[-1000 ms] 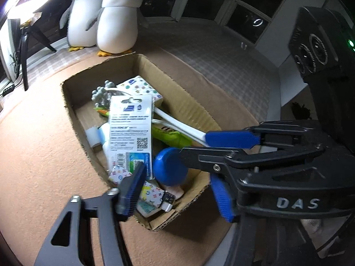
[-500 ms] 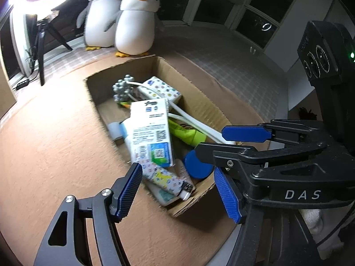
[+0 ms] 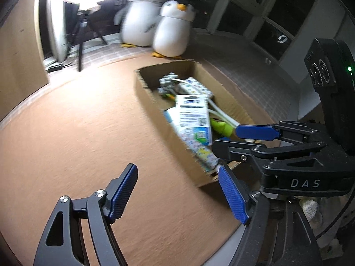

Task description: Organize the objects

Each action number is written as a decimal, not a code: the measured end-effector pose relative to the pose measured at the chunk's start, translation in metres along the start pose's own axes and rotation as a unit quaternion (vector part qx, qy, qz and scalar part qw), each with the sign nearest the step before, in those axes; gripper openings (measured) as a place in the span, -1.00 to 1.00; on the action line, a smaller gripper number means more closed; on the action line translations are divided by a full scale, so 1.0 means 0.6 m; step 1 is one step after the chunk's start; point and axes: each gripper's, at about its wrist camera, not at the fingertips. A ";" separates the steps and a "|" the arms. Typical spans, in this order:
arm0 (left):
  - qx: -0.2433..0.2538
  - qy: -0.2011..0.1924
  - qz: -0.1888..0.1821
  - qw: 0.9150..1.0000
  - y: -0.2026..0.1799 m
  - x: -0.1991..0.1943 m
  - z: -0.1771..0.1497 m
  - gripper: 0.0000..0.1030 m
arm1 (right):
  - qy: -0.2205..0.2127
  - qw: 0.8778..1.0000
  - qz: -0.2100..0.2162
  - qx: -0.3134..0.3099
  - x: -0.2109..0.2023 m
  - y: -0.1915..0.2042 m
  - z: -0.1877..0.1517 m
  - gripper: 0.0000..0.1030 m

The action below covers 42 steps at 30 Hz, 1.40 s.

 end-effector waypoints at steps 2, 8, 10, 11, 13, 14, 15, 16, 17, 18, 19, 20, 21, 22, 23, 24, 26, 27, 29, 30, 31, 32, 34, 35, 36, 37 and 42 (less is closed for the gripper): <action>-0.010 -0.007 0.010 1.000 0.015 -0.020 -0.011 0.55 | -0.002 1.000 0.003 -0.009 -0.004 0.023 -0.002 0.06; -0.041 -0.030 0.043 0.998 0.061 -0.089 -0.048 0.63 | -0.016 0.999 0.014 -0.038 -0.020 0.097 -0.009 0.10; -0.046 -0.039 0.061 0.996 0.076 -0.116 -0.062 0.68 | -0.024 0.999 0.016 -0.046 -0.026 0.122 -0.012 0.17; -0.049 -0.042 0.068 0.996 0.082 -0.126 -0.069 0.69 | -0.029 0.998 0.015 -0.053 -0.030 0.136 -0.014 0.19; -0.058 -0.049 0.081 0.994 0.097 -0.148 -0.082 0.70 | -0.037 0.997 0.014 -0.061 -0.034 0.159 -0.016 0.22; -0.066 -0.052 0.088 0.993 0.107 -0.160 -0.090 0.70 | -0.039 0.997 0.015 -0.064 -0.035 0.171 -0.018 0.24; -0.075 -0.055 0.094 0.991 0.117 -0.172 -0.099 0.70 | -0.040 0.997 0.016 -0.066 -0.035 0.180 -0.019 0.24; -0.079 -0.057 0.096 0.991 0.123 -0.179 -0.104 0.70 | -0.041 0.997 0.017 -0.069 -0.034 0.190 -0.020 0.25; -0.087 -0.059 0.101 0.989 0.132 -0.190 -0.113 0.72 | -0.041 0.996 0.018 -0.073 -0.034 0.200 -0.022 0.25; -0.092 -0.062 0.106 0.988 0.139 -0.199 -0.120 0.74 | -0.042 0.996 0.018 -0.076 -0.034 0.210 -0.024 0.25; -0.100 -0.066 0.114 0.986 0.148 -0.213 -0.131 0.77 | -0.042 0.996 0.017 -0.079 -0.033 0.219 -0.025 0.25; -0.104 -0.069 0.120 0.985 0.154 -0.222 -0.139 0.79 | -0.043 0.996 0.016 -0.082 -0.032 0.227 -0.027 0.26; -0.109 -0.072 0.126 0.983 0.160 -0.231 -0.147 0.80 | -0.043 0.995 0.017 -0.085 -0.032 0.236 -0.029 0.26; -0.115 -0.075 0.133 0.981 0.169 -0.244 -0.156 0.81 | -0.043 0.995 0.018 -0.087 -0.032 0.243 -0.031 0.26; -0.120 -0.078 0.138 0.980 0.175 -0.251 -0.163 0.81 | -0.044 0.995 0.019 -0.090 -0.032 0.252 -0.034 0.26; -0.125 -0.080 0.142 0.979 0.180 -0.258 -0.169 0.81 | -0.045 0.995 0.019 -0.093 -0.032 0.260 -0.037 0.26; -0.138 -0.087 0.153 0.975 0.195 -0.277 -0.184 0.83 | -0.050 0.994 0.015 -0.101 -0.034 0.276 -0.043 0.27; -0.144 -0.089 0.159 0.973 0.201 -0.285 -0.191 0.83 | -0.054 0.993 0.010 -0.107 -0.035 0.286 -0.046 0.27; -0.155 -0.096 0.172 0.968 0.212 -0.302 -0.205 0.84 | -0.063 0.992 0.003 -0.113 -0.038 0.301 -0.051 0.27; -0.158 -0.097 0.177 0.966 0.217 -0.307 -0.209 0.85 | -0.065 0.991 0.002 -0.114 -0.039 0.307 -0.052 0.27; -0.161 -0.098 0.185 0.964 0.223 -0.312 -0.215 0.85 | -0.067 0.991 0.003 -0.114 -0.039 0.311 -0.054 0.27; -0.164 -0.099 0.189 0.963 0.227 -0.315 -0.218 0.85 | -0.069 0.991 0.005 -0.114 -0.040 0.317 -0.055 0.27; -0.176 -0.103 0.193 0.960 0.239 -0.324 -0.228 0.85 | -0.073 0.991 0.007 -0.113 -0.042 0.328 -0.058 0.27; -0.180 -0.104 0.195 0.959 0.243 -0.327 -0.231 0.85 | -0.076 0.991 0.007 -0.113 -0.044 0.334 -0.059 0.27; -0.184 -0.104 0.196 0.957 0.248 -0.328 -0.232 0.85 | -0.079 0.990 0.005 -0.114 -0.045 0.339 -0.060 0.27; -0.188 -0.105 0.198 0.956 0.253 -0.329 -0.233 0.85 | -0.081 0.990 0.005 -0.116 -0.046 0.344 -0.061 0.27; -0.194 -0.108 0.201 0.954 0.267 -0.340 -0.241 0.85 | -0.090 0.988 0.002 -0.124 -0.048 0.365 -0.069 0.28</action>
Point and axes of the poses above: each gripper's, at about its wrist camera, not at the fingertips, and x roughly the way its jaws point, y to its left, z to its top, and after that the axes turned 13 degrees about -z, right-handed
